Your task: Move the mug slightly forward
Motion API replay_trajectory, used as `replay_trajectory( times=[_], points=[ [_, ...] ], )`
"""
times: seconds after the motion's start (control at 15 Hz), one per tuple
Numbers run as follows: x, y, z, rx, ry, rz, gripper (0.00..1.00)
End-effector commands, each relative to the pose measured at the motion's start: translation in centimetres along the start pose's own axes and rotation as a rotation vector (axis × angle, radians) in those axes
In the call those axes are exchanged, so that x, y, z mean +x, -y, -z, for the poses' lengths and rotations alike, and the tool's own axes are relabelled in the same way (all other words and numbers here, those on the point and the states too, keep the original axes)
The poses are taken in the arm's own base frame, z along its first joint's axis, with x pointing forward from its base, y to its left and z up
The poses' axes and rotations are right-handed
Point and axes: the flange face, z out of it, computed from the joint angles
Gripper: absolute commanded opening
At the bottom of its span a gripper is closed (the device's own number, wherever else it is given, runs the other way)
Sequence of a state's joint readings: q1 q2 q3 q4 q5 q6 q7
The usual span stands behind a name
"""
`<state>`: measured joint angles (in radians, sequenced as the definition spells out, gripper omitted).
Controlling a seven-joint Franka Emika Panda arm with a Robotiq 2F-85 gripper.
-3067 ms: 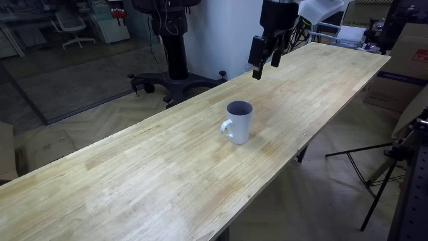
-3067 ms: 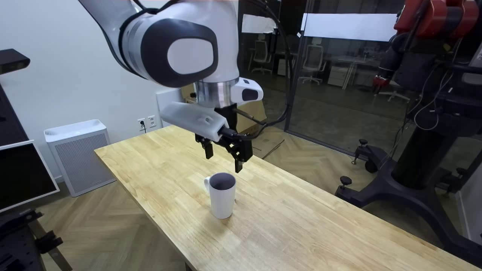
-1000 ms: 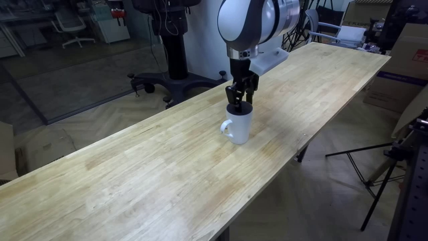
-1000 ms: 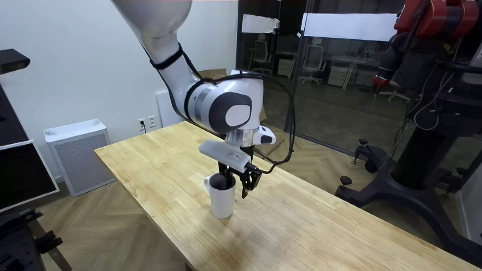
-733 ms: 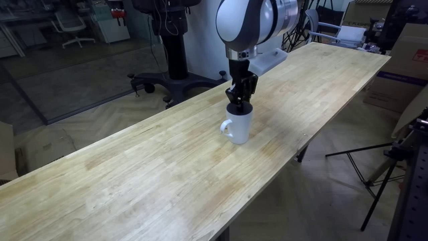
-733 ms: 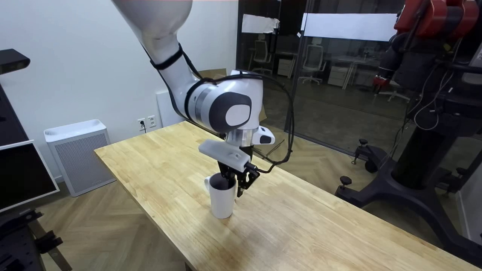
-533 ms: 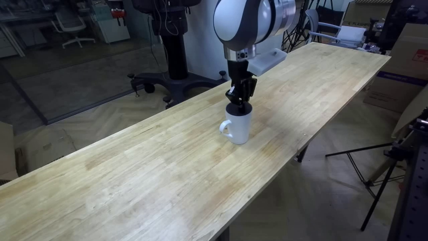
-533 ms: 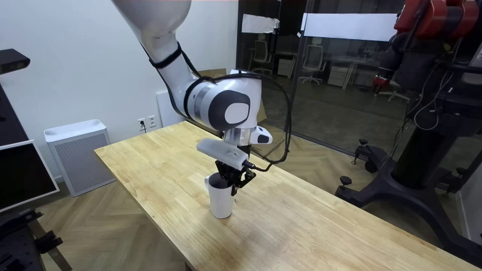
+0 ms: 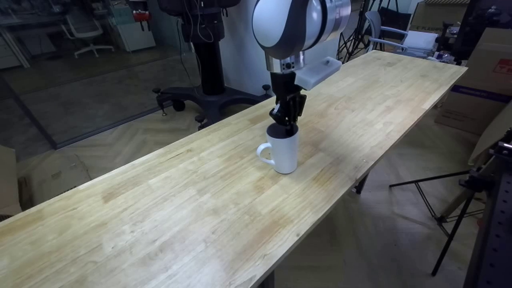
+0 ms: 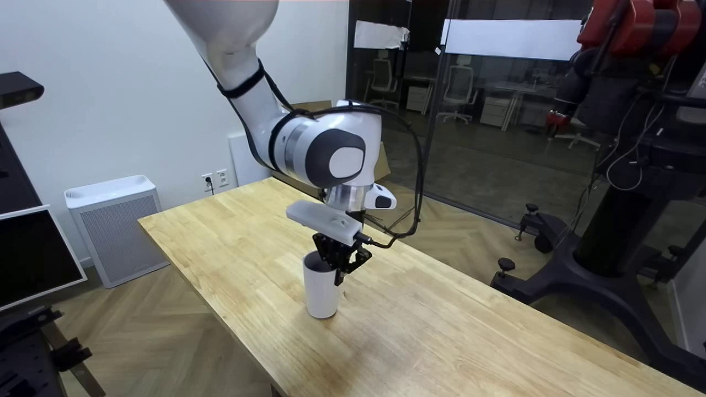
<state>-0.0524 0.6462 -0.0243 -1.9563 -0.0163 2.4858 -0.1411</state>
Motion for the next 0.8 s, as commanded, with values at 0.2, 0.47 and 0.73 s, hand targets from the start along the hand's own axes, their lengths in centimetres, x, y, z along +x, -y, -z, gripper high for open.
replay_trajectory(
  times=[0.2, 0.47, 0.73],
  points=[
    [2.1, -0.3, 1.4, -0.023, -0.106, -0.230, 0.02],
    [4.1, -2.3, 2.0, -0.015, -0.176, -0.405, 0.02],
    [5.3, -4.7, 1.7, -0.019, -0.170, -0.593, 0.02]
  ],
)
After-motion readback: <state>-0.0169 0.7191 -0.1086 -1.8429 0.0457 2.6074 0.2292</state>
